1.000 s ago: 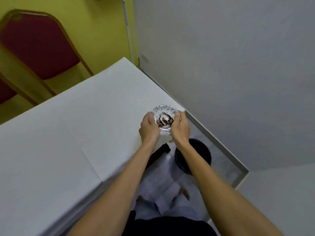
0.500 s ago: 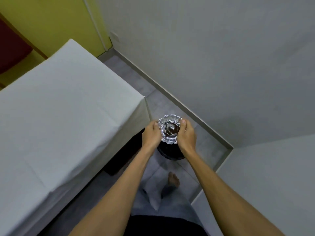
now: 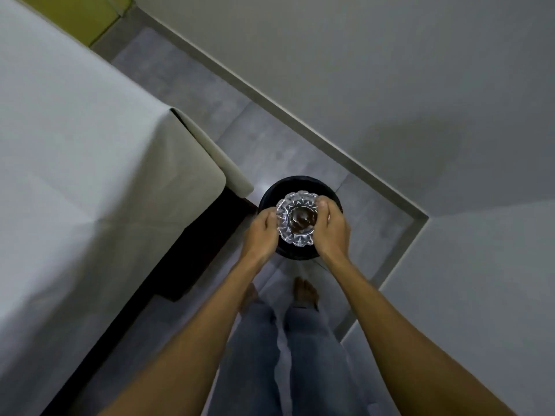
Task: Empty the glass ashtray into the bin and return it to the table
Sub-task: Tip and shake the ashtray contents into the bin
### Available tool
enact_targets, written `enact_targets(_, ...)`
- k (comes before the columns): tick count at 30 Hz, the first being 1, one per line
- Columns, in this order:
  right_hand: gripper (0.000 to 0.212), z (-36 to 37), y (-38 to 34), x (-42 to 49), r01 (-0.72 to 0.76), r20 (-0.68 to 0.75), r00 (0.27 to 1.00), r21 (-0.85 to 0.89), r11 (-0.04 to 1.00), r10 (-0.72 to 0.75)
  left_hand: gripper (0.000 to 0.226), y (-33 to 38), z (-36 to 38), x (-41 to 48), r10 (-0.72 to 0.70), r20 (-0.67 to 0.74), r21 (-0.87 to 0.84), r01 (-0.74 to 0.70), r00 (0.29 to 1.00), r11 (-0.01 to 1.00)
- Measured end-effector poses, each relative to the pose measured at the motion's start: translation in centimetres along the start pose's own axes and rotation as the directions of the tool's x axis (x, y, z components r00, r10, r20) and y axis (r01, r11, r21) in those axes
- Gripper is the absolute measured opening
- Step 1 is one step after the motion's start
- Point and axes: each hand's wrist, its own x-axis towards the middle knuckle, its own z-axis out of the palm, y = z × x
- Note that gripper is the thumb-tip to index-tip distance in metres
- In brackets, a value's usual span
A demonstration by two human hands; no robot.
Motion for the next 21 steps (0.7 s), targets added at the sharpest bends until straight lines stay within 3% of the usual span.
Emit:
enact_targets(6, 0.035, 5.2, 7.9, 3.0, -0.034, 0.02, 0.999, 0.013, 0.999, 0.034, 0.033, -7.9, 4.1, 5.9, 0.074, 0.024, 0.028, -0.075, 0.997, 0.997)
enact_targets(11, 0.035, 9.1, 13.8, 5.1, -0.029, 0.054, 0.998, -0.003, 1.0, 0.029, 0.035, -14.4, 6.1, 11.3, 0.16, -0.013, 0.213, -0.153, 0.987, 0.965)
enact_targets(15, 0.035, 11.0, 17.2, 6.6, -0.03, 0.077, 0.997, -0.04, 0.999, 0.033, 0.047, -18.4, 7.1, 15.1, 0.076, -0.106, 0.3, -0.041, 0.992, 0.953)
enact_targets(21, 0.035, 11.9, 20.2, 9.1, -0.019, 0.092, 0.995, -0.093, 0.995, 0.027, 0.067, -21.7, 9.0, 18.7, 0.067, -0.046, 0.307, -0.05, 0.997, 0.95)
